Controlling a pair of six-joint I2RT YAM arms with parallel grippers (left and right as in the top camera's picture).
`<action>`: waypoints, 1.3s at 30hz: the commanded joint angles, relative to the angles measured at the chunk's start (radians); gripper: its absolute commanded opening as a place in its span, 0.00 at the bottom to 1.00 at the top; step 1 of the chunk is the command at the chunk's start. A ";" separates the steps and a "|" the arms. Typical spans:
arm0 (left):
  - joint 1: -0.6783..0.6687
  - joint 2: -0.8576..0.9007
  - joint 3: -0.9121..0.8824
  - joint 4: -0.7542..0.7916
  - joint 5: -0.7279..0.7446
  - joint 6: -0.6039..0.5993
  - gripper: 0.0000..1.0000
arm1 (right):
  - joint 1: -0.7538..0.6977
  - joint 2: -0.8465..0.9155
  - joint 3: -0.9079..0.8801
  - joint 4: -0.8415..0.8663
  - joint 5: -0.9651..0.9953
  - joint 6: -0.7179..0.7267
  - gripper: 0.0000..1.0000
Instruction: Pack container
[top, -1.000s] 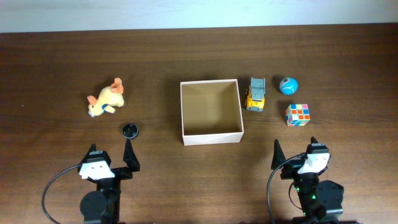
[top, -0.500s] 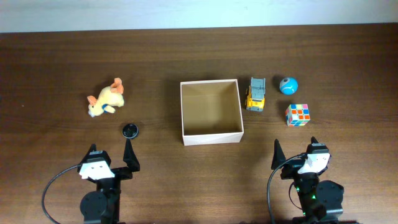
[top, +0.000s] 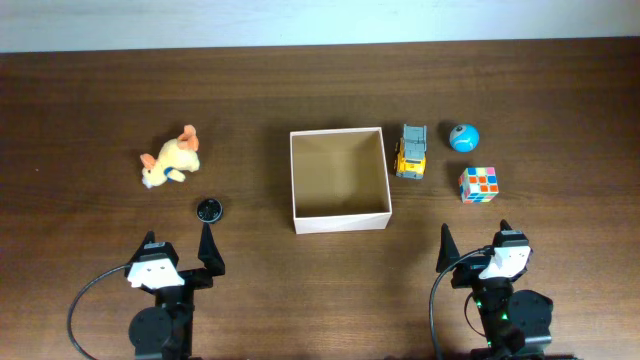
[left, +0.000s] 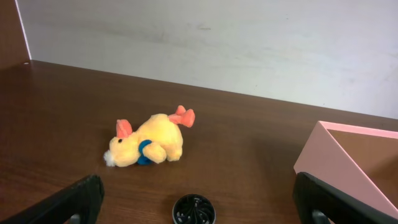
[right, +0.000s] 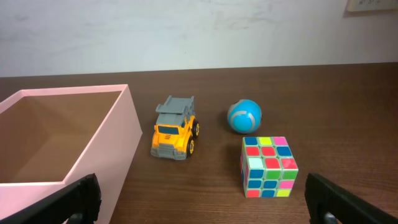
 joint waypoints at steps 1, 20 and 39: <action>0.006 -0.009 -0.002 -0.005 0.011 0.016 0.99 | -0.002 -0.005 -0.011 0.005 0.017 -0.007 0.98; 0.006 -0.009 -0.002 -0.005 0.011 0.016 0.99 | -0.003 0.387 0.482 -0.306 0.028 0.130 0.99; 0.006 0.002 -0.002 -0.005 0.011 0.016 0.99 | -0.005 1.233 1.259 -0.801 0.028 0.132 0.99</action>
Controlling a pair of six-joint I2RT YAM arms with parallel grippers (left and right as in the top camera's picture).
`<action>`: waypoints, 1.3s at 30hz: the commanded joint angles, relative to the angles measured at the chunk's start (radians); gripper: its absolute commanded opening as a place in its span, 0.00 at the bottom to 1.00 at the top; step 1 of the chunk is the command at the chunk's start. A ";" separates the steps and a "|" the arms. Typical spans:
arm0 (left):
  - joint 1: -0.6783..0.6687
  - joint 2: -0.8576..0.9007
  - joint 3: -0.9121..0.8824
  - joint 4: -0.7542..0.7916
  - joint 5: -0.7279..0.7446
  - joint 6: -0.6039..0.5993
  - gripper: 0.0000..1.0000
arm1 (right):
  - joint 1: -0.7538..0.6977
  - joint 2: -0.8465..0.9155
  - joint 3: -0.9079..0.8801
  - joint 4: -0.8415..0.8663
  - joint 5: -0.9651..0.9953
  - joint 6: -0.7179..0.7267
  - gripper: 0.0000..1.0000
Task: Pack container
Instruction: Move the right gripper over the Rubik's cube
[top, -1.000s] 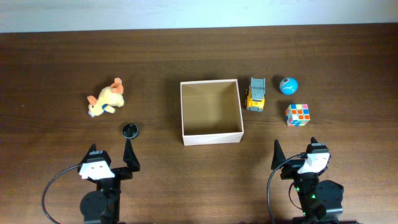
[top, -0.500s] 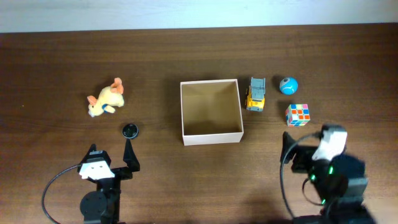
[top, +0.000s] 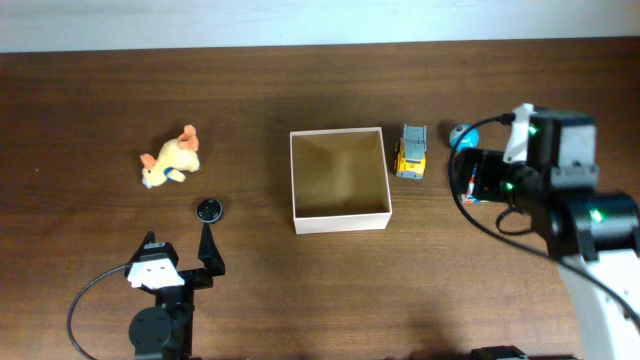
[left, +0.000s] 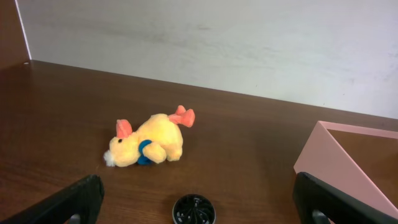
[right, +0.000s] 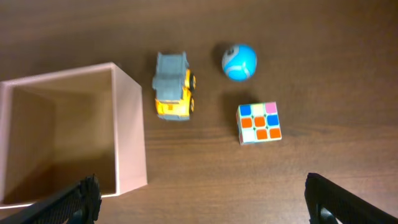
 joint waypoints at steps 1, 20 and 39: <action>0.006 0.004 -0.002 -0.005 0.011 0.016 0.99 | -0.012 0.063 0.020 -0.007 0.021 0.015 0.99; 0.006 0.004 -0.002 -0.005 0.011 0.016 0.99 | -0.193 0.290 0.014 0.016 0.060 -0.255 0.99; 0.006 0.004 -0.002 -0.005 0.011 0.016 0.99 | -0.298 0.617 0.579 -0.385 -0.208 -0.348 0.99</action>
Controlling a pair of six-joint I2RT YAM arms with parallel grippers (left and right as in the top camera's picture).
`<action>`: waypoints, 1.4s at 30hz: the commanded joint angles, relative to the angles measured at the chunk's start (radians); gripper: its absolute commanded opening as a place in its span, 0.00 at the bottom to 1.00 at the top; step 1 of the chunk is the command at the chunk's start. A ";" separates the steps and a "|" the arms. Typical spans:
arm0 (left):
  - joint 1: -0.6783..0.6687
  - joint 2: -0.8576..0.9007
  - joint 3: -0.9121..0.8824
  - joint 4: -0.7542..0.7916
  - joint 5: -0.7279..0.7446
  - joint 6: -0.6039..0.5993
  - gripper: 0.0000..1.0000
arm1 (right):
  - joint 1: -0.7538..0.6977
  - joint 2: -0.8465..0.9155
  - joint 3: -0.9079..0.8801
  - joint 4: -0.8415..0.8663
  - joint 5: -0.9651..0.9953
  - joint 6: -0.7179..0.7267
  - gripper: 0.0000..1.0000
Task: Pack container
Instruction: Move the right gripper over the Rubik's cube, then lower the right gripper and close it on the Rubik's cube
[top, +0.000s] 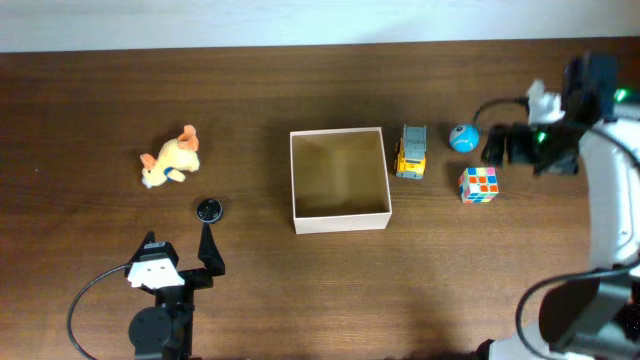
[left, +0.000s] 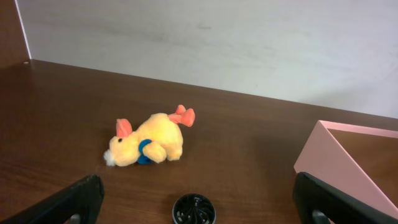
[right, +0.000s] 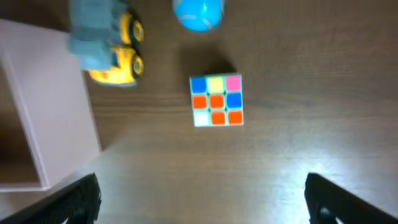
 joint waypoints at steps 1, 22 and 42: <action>0.006 0.002 -0.002 -0.005 0.011 0.016 0.99 | -0.003 0.096 0.161 -0.066 -0.031 -0.056 0.99; 0.006 0.002 -0.002 -0.005 0.011 0.016 0.99 | -0.002 0.341 0.138 -0.105 -0.032 -0.218 0.99; 0.006 0.002 -0.002 -0.005 0.011 0.016 0.99 | -0.002 0.342 -0.161 0.153 -0.035 -0.217 0.99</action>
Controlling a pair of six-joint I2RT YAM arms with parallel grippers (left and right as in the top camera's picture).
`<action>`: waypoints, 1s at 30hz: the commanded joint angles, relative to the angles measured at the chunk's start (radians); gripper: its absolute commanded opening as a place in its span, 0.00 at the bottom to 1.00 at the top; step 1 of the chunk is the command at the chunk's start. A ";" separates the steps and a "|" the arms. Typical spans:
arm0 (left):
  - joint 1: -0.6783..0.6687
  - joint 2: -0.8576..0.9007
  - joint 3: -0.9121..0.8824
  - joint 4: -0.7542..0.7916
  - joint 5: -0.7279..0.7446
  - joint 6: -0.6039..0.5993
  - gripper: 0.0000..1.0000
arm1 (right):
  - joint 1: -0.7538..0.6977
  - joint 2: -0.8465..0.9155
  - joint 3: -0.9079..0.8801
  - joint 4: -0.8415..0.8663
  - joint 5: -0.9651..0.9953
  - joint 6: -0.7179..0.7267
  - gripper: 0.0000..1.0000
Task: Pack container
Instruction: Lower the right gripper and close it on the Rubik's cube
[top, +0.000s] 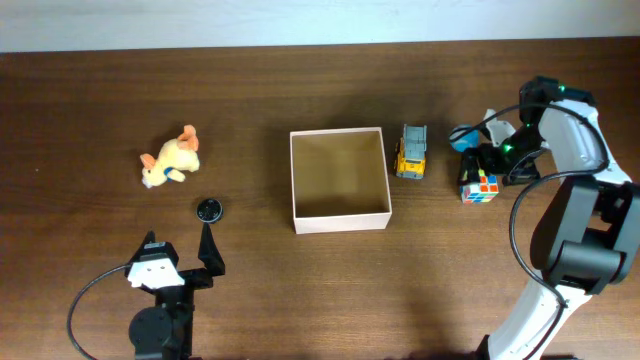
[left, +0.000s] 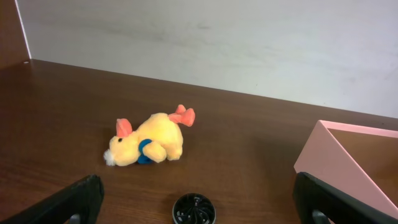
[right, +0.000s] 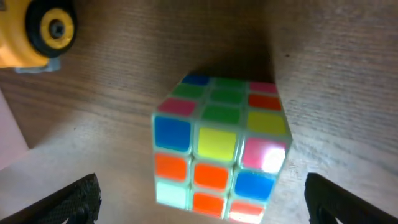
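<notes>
An open pink-white box (top: 340, 215) stands mid-table. To its right are a yellow toy truck (top: 411, 152), a blue ball (top: 461, 137) and a colour cube (top: 480, 187). My right gripper (top: 489, 163) hangs open just above the cube (right: 221, 155), one finger (right: 68, 202) left of it and the other on its right, not touching. A yellow plush (top: 172, 158) and a small black disc (top: 208, 209) lie at the left. My left gripper (top: 180, 247) rests open at the front edge, the disc (left: 194, 210) just ahead of it.
The right arm (top: 570, 150) reaches up along the table's right side and bends back over the ball. The truck's yellow wheel (right: 43, 28) is near the cube. A white wall (left: 217, 43) bounds the far edge. The plush (left: 146, 144) lies left of the box wall (left: 339, 165).
My right gripper has dropped from higher above the cube to close over it, so the cube now fills the right wrist view. The left arm and all objects are unmoved.
Both arms first rested at the front edge, open. Then the right arm was raised over the right side, looking down on the box, truck, ball and cube. It then stood over the cube, and now sits low, straddling it.
</notes>
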 joint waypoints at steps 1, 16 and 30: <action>0.006 0.001 -0.002 -0.005 0.011 0.016 0.99 | -0.002 0.005 -0.041 0.030 -0.013 -0.013 0.99; 0.006 0.001 -0.002 -0.005 0.011 0.016 0.99 | -0.002 0.011 -0.049 0.126 0.055 -0.039 0.99; 0.006 0.001 -0.002 -0.005 0.011 0.016 0.99 | 0.062 0.040 -0.057 0.152 0.058 -0.057 0.99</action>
